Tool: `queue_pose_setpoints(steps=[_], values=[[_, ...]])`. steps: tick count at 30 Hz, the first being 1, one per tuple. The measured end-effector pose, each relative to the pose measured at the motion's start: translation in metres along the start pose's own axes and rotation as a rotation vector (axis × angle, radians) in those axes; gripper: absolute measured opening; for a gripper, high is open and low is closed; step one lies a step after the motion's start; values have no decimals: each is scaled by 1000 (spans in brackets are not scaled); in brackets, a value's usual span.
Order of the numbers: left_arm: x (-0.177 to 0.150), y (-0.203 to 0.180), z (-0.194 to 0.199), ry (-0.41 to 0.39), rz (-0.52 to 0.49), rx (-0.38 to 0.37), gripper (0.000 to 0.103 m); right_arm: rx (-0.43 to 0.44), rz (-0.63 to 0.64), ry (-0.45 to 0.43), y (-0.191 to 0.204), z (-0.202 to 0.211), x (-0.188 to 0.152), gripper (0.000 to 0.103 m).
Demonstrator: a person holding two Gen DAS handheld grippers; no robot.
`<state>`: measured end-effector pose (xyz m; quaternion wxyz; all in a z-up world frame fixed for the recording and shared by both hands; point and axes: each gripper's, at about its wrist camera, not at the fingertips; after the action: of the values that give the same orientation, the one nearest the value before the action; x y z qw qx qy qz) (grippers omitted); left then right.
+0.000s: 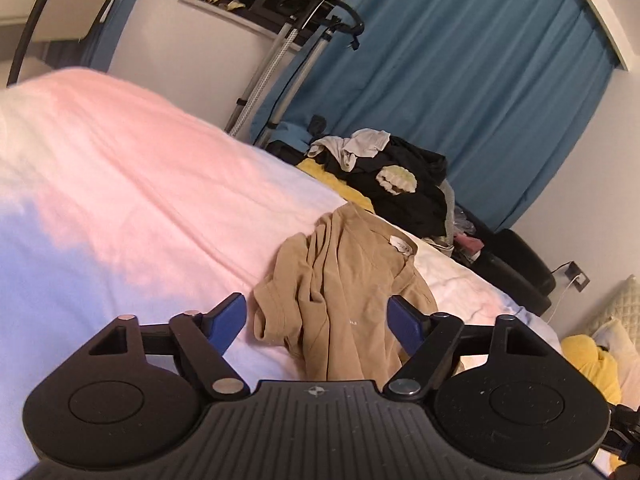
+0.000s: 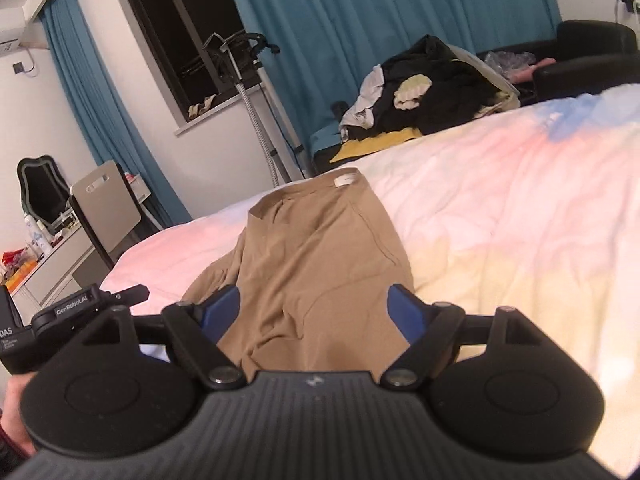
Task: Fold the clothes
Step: 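Lower the T-shirt onto the bed with both grippers and release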
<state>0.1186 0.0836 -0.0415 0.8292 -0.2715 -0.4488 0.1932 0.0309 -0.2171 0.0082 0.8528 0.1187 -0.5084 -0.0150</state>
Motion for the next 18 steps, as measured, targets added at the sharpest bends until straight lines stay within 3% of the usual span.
queue_pose_setpoints(steps=[5,13,17,18], values=[[-3,23,-17,36,98,1,59,-1,-32,-10,-6,-5,-1,82],[1,44,-54,37,201,-28,58,66,-137,-13,-20,-22,1,82],[-3,46,-73,74,192,-44,11,66,-176,15,-32,-37,-2,82],[-3,46,-74,69,194,-35,8,64,-196,26,-36,-41,-4,82]])
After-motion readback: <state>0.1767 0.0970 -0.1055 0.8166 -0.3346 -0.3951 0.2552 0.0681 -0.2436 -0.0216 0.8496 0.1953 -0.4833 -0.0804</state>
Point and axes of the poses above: each gripper's, at about its wrist camera, not at the fingertips, and z roughly against the way its jaws point, y to its left, x to its top, and after that the axes turned 9 degrees about z, right-handed
